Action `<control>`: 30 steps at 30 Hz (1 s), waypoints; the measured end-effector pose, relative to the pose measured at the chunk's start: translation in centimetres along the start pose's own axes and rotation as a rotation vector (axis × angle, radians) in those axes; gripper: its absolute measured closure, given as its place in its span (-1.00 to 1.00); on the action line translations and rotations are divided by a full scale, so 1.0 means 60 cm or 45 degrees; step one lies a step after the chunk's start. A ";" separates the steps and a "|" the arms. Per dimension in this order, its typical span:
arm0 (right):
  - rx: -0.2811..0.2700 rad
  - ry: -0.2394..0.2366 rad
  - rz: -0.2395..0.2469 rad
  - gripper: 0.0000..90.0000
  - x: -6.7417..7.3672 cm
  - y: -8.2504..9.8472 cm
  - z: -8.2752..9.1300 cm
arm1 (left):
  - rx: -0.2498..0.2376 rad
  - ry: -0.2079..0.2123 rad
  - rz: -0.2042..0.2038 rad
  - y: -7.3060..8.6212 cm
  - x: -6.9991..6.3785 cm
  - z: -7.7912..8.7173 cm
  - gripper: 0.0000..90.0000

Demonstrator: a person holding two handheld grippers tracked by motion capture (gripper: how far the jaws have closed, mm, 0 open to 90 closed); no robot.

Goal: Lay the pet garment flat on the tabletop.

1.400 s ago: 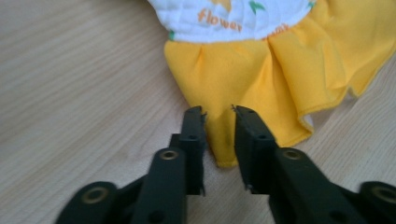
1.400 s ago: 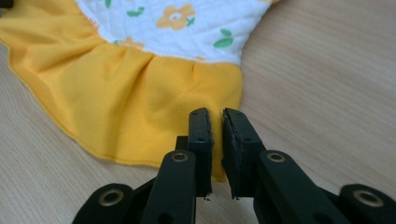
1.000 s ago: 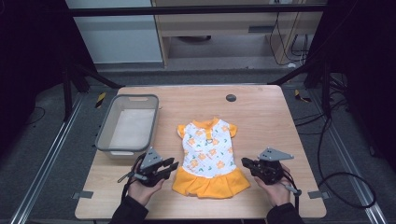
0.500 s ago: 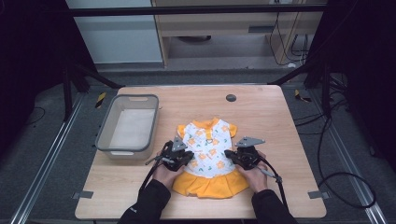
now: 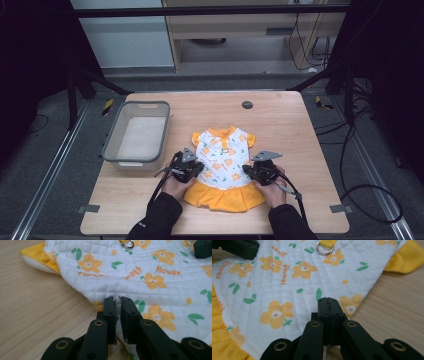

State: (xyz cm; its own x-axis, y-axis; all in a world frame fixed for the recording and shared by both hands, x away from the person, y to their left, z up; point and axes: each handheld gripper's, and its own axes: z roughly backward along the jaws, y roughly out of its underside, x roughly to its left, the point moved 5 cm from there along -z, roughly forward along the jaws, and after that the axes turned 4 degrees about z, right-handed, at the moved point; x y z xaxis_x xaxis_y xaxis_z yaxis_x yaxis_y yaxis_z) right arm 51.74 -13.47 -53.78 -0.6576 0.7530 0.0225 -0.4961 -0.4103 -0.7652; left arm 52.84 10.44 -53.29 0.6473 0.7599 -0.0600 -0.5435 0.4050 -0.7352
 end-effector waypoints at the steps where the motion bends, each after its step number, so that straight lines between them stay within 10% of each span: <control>1: -0.005 -0.001 0.002 0.95 0.000 0.000 0.002 | 0.003 0.002 -0.004 0.000 -0.001 0.004 0.73; 13: -0.184 0.038 -0.025 0.26 -0.017 -0.008 0.093 | -0.138 0.103 -0.021 0.010 -0.014 0.084 0.17; 30: -0.217 0.172 -0.152 -0.35 -0.065 0.067 0.166 | -0.214 0.020 0.061 0.105 0.041 0.187 -0.23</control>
State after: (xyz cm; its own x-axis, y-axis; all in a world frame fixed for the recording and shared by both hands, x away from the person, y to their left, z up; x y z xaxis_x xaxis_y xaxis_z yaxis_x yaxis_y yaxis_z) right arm 46.67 -23.16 -50.53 -0.5125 0.8576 0.0421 -0.4557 -0.2301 -0.8599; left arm 45.04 20.58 -50.50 0.6321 0.7675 -0.1071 -0.4774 0.2768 -0.8340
